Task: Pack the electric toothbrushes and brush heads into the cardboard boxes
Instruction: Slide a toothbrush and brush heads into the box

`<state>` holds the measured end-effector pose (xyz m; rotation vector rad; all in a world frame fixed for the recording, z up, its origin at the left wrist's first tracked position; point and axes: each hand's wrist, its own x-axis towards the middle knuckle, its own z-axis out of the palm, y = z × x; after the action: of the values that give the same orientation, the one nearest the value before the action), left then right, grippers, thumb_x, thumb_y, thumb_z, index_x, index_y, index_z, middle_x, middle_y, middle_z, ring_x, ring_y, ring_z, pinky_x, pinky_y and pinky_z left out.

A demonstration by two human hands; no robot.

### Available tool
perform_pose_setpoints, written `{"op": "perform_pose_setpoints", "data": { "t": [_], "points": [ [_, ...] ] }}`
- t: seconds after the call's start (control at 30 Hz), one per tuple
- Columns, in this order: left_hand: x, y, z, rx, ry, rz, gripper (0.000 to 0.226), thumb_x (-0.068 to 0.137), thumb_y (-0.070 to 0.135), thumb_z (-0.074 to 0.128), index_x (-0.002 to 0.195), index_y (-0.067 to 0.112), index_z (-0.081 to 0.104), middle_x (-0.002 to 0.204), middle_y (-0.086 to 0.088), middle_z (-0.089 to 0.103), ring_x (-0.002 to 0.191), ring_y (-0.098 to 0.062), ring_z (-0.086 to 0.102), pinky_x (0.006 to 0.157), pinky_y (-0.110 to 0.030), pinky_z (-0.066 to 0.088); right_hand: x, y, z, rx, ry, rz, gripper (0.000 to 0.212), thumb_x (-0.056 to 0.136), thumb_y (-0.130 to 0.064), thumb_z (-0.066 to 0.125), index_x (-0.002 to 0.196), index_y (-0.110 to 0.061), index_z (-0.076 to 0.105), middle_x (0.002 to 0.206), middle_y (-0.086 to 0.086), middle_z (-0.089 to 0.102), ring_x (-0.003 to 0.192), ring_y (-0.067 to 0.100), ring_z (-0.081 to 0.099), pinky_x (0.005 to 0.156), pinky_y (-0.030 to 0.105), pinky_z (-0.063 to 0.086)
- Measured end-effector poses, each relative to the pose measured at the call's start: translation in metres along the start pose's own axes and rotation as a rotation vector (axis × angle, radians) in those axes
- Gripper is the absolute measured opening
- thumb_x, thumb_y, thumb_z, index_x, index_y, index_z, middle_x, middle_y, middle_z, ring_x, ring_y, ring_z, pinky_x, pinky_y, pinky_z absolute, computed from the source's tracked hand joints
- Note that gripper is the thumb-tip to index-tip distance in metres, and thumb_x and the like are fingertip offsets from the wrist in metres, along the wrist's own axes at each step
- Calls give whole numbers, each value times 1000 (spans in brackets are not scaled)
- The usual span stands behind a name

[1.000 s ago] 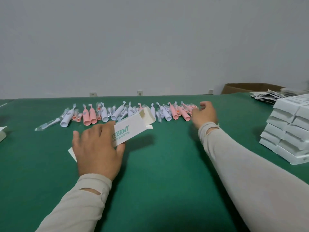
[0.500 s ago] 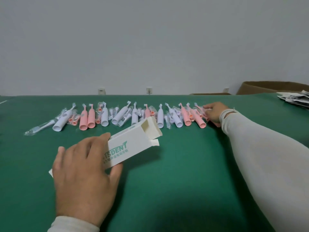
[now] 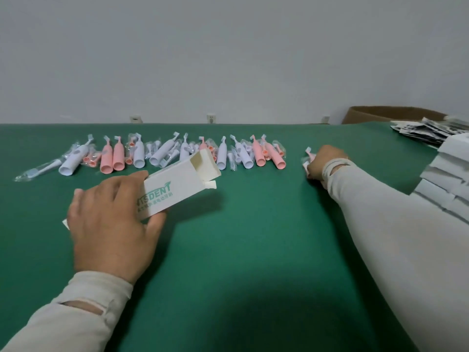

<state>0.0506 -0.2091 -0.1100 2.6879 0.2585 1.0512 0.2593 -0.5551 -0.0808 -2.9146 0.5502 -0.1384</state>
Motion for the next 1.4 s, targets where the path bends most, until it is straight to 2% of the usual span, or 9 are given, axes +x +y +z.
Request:
{"op": "perform_pose_setpoints", "data": {
  "t": [0.13, 0.33, 0.47, 0.6, 0.77, 0.87, 1.0, 1.17, 1.4],
  "points": [
    [-3, 10, -10, -45, -86, 8, 56, 71, 24, 82, 124, 13, 65, 112, -15, 65, 104, -40, 56, 105, -64, 33, -36, -8, 0, 92, -33, 17, 29, 84, -31, 73, 74, -13, 54, 76, 8, 64, 62, 22, 57, 54, 26, 42],
    [-18, 5, -16, -85, -44, 78, 59, 66, 22, 88, 121, 16, 68, 107, -8, 67, 100, -36, 60, 109, -62, 31, -50, -24, 1, 272, 25, 189, 29, 90, -38, 67, 76, -14, 59, 76, 5, 58, 71, 25, 60, 59, 28, 44],
    [-8, -3, -17, -76, -83, 4, 55, 72, 25, 81, 125, 17, 66, 111, -9, 67, 105, -37, 58, 104, -60, 36, -62, -18, 6, 186, 42, 159, 46, 94, -50, 44, 102, -10, 65, 101, 11, 65, 87, 31, 62, 69, 32, 46],
    [-4, -2, -13, -116, -85, -3, 54, 74, 25, 80, 125, 18, 65, 111, -9, 66, 105, -37, 57, 104, -60, 35, -67, -13, 9, 43, 18, -13, 69, 83, -63, 53, 134, -17, 46, 133, 12, 52, 117, 36, 57, 81, 39, 44],
    [-2, -3, -8, -81, -96, 10, 55, 73, 28, 80, 125, 20, 64, 111, -8, 65, 105, -36, 56, 104, -60, 36, -54, -13, 14, -37, 54, -31, 55, 88, -60, 51, 123, -17, 55, 118, 9, 58, 96, 31, 60, 72, 35, 45],
    [-2, -3, -6, -94, -96, 18, 56, 73, 29, 81, 125, 20, 63, 111, -8, 65, 105, -36, 56, 104, -61, 36, -44, -15, 18, -77, 93, -1, 60, 90, -66, 48, 126, -18, 55, 125, 9, 54, 102, 31, 62, 66, 35, 43],
    [-4, 0, -3, -121, -67, 21, 58, 71, 27, 83, 125, 20, 64, 113, -8, 65, 106, -36, 56, 107, -61, 34, -34, -22, 21, -121, 106, 41, 68, 88, -75, 41, 122, -19, 60, 114, 8, 53, 84, 29, 58, 51, 30, 35],
    [-3, 0, -3, -106, -53, 28, 57, 70, 26, 83, 124, 19, 64, 109, -9, 65, 100, -37, 56, 99, -60, 40, -37, -17, 21, -80, 56, 55, 40, 96, -46, 48, 115, -14, 62, 114, 11, 57, 89, 29, 62, 68, 33, 49],
    [-2, 2, -12, -99, -71, 24, 53, 72, 28, 79, 123, 18, 65, 109, -11, 66, 99, -37, 56, 97, -56, 41, -102, 17, -7, -11, -62, 2, 28, 88, -38, 56, 78, -12, 59, 69, 5, 64, 60, 20, 60, 49, 24, 39]
  ]
}}
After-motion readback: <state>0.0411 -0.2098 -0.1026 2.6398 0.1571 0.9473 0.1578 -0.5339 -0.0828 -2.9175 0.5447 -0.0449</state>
